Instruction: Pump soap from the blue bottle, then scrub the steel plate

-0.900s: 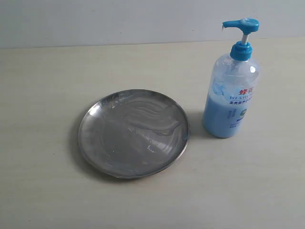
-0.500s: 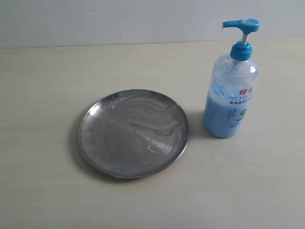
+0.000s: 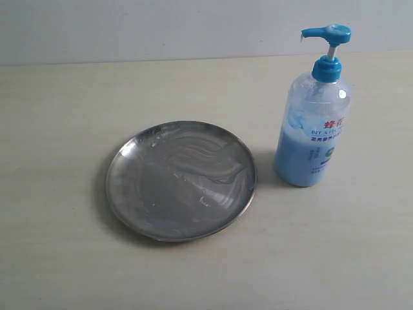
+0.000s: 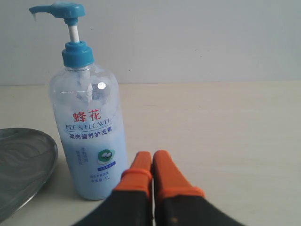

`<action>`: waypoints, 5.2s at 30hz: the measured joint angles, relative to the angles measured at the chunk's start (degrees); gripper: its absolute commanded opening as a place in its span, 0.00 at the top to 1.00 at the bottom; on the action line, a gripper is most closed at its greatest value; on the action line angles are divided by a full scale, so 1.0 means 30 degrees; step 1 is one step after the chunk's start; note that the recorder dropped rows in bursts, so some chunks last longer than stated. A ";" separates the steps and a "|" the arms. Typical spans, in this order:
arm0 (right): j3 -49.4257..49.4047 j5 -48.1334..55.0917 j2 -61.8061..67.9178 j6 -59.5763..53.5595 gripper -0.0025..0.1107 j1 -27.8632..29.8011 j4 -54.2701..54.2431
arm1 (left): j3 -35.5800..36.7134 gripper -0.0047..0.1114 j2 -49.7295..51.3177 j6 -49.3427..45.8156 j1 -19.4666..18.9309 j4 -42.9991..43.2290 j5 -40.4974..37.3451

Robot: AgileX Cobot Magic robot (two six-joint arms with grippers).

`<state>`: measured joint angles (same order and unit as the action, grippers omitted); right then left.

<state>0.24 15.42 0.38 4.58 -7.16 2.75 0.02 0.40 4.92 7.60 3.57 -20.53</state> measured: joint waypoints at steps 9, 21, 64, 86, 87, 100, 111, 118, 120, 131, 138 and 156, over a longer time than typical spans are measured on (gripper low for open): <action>0.0000 0.0013 0.1045 0.0000 0.95 0.0000 0.0000 | 0.0000 0.96 0.0000 0.0000 0.0000 0.0000 0.0000; 0.1883 0.0196 0.3762 0.0000 0.95 0.0000 0.0000 | 0.0000 0.96 0.0000 0.0000 0.0000 0.0000 0.0000; 0.7699 0.0018 1.2296 0.0000 0.95 0.0000 0.0000 | 0.0000 0.96 0.0000 0.0000 0.0000 0.0000 0.0000; 0.8096 0.2123 1.6398 -0.5086 0.95 -0.0036 -0.5992 | 0.0000 0.96 0.0000 0.0000 0.0000 0.0000 0.0000; 0.8308 0.2358 1.6840 -0.5720 0.96 -0.0036 -0.6499 | 0.0000 0.96 0.0000 0.0000 0.0000 0.0000 0.0000; 0.9271 0.2113 2.0609 -0.6688 0.98 -0.0036 -0.6883 | 0.0000 0.96 0.0000 0.0000 0.0000 0.0000 0.0000; 0.8481 -0.2206 2.3465 -0.2664 0.98 -0.3466 -0.4281 | 0.0000 0.96 0.0000 0.0000 0.0000 0.0000 0.0000; 0.6300 -0.6310 2.3723 -0.1173 0.98 -0.3806 -0.3357 | 0.0000 0.96 0.0000 0.0000 0.0000 0.0000 0.0000; 0.5562 -0.7733 2.3723 -0.1097 0.98 -0.3806 -0.3317 | 0.0000 0.96 0.0000 0.0000 0.0000 0.0000 0.0000; 0.1631 -1.6090 2.3723 -0.1098 0.98 -0.3806 -0.2556 | 0.0000 0.96 0.0000 0.0000 0.0000 0.0000 0.0000; 0.1440 -1.7607 2.3795 -0.1098 0.93 -0.3806 -0.1511 | 0.0000 0.96 0.0000 0.0000 0.0000 0.0000 0.0000; 0.1440 -2.2098 2.8346 -0.1098 0.19 -0.3806 -0.0585 | 0.0000 0.96 0.0000 0.0000 0.0000 0.0000 0.0000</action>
<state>4.56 -50.87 85.42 1.29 -18.58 1.00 0.02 0.40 4.92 7.60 3.57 -20.53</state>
